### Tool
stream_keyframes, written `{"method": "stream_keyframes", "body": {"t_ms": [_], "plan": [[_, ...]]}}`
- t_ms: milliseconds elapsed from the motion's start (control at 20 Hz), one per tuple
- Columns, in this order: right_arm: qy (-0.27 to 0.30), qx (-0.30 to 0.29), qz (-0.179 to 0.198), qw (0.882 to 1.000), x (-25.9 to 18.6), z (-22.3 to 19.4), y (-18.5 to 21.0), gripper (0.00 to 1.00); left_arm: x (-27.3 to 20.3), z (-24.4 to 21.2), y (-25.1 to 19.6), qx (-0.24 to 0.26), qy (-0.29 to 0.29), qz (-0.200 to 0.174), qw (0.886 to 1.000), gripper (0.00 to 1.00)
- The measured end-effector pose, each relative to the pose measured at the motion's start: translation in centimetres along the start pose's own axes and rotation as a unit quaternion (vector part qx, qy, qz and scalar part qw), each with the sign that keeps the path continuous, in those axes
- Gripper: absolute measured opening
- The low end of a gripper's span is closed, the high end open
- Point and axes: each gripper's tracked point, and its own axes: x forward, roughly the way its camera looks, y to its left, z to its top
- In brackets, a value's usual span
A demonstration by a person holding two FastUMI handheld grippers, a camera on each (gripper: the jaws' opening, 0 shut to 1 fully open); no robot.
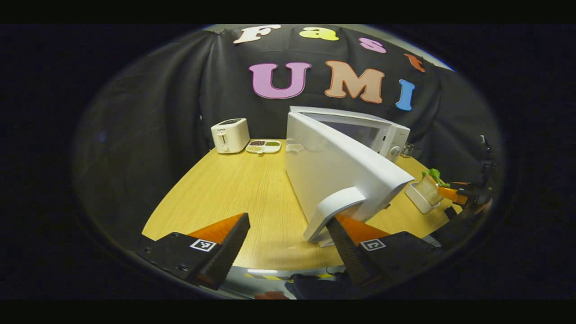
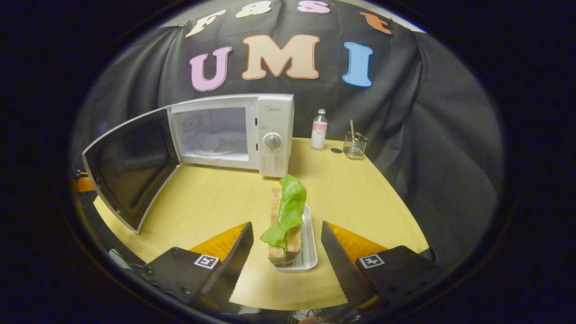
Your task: Open the microwave oven with the left hand, put the food in, and close the microwave oven.
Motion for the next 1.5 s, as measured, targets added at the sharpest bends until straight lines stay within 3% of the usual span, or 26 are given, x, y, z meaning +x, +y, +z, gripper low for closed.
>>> {"method": "stream_keyframes", "body": {"t_ms": [300,350,450,550,600,750,850,900,1000,1100,1500], "plan": [[0.027,0.013,0.004,1.0,1.5,-2.1,-0.2,0.97,-3.9,2.6,-1.3,-0.017,-0.039,0.011,0.999,0.97],[0.025,0.019,0.007,0.999,1.5,-2.0,-0.1,0.88,-4.2,3.7,-1.5,-0.017,-0.052,0.011,0.998,0.97],[0.029,0.022,0.005,0.999,1.4,-2.3,-0.1,0.86,-4.8,6.3,-1.1,-0.016,-0.082,0.018,0.996,0.97],[0.031,0.024,0.005,0.999,1.5,-2.3,-0.1,0.58,-5.4,8.9,-0.9,-0.02,-0.112,0.024,0.993,0.96],[0.039,0.026,0.008,0.999,1.4,-2.6,0.1,0.55,-5.5,9.7,-1.1,-0.021,-0.121,0.024,0.992,0.96],[0.042,0.03,0.006,0.999,0.9,-2.4,0.1,0.59,-5.9,11.2,-1.8,-0.007,-0.139,0.023,0.99,0.96],[0.048,0.028,0.009,0.998,1.3,-2.8,0.3,0.39,-6.0,12.1,-2.6,0.003,-0.15,0.017,0.989,0.96],[0.051,0.028,0.013,0.998,1.0,-2.8,0.3,0.33,-6.0,12.5,-2.9,0.007,-0.155,0.013,0.988,0.96],[0.051,0.028,0.012,0.998,0.8,-2.5,0.2,0.33,-6.0,13.2,-3.5,0.014,-0.165,0.008,0.986,0.96],[0.055,0.034,0.017,0.998,1.1,-2.6,0.2,0.24,-6.0,13.8,-3.7,0.01,-0.172,0.005,0.985,0.98],[0.033,0.039,0.013,0.999,0.1,0.4,-1.4,0.24,-5.3,15.5,-4.0,-0.007,-0.193,-0.012,0.981,0.96]]}}
